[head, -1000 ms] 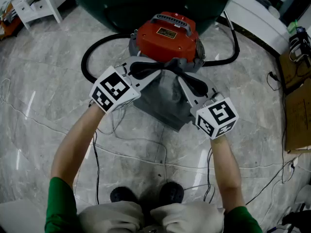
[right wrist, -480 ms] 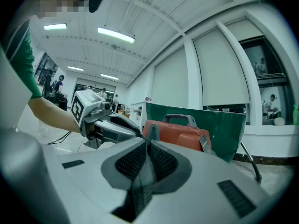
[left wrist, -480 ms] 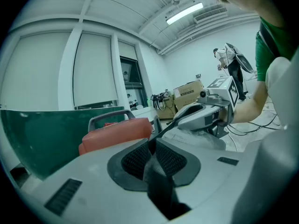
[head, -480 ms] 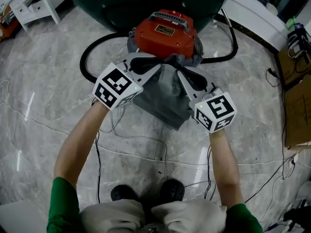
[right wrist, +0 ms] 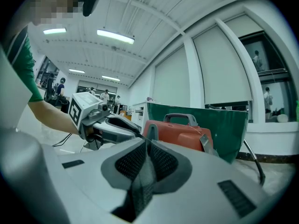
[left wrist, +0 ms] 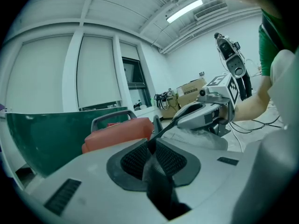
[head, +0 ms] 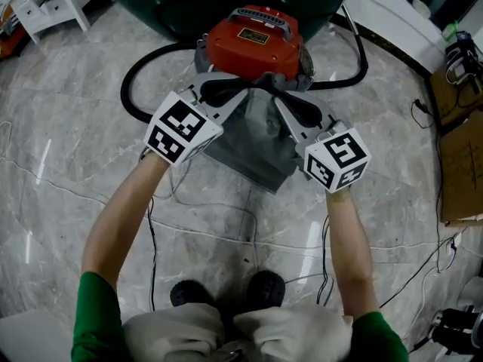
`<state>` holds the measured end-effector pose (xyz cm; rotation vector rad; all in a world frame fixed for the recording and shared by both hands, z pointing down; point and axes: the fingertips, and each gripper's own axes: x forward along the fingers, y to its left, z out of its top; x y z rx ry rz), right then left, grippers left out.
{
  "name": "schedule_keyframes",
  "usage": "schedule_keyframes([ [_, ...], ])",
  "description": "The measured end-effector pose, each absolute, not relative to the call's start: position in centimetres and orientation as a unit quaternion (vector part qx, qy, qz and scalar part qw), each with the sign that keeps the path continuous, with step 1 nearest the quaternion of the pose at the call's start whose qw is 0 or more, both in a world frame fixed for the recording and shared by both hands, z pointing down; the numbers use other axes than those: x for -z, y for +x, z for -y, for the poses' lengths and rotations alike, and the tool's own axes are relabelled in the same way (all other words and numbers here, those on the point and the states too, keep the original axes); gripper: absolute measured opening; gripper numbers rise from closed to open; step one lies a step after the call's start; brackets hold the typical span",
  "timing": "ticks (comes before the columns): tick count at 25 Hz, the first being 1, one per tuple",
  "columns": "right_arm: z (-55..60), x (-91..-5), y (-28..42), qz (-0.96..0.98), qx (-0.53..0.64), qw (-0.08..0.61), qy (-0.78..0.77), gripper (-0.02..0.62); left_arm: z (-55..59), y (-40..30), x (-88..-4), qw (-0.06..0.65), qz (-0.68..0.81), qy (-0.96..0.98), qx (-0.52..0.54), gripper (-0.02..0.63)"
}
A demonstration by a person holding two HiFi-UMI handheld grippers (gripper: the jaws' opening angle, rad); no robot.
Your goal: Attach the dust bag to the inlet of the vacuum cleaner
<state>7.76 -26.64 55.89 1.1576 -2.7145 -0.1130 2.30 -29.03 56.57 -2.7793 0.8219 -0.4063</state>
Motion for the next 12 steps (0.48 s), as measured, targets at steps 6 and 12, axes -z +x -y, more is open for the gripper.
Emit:
schedule_keyframes([
  [6, 26.4, -55.9, 8.0, 0.913, 0.039, 0.086, 0.397, 0.035, 28.6, 2.2, -56.4, 0.12, -0.285, -0.941, 0.138, 0.048],
  [12, 25.2, -55.8, 8.2, 0.911, 0.039, 0.082, 0.401, 0.035, 27.2, 1.9, -56.2, 0.146, -0.285, -0.936, 0.147, 0.048],
])
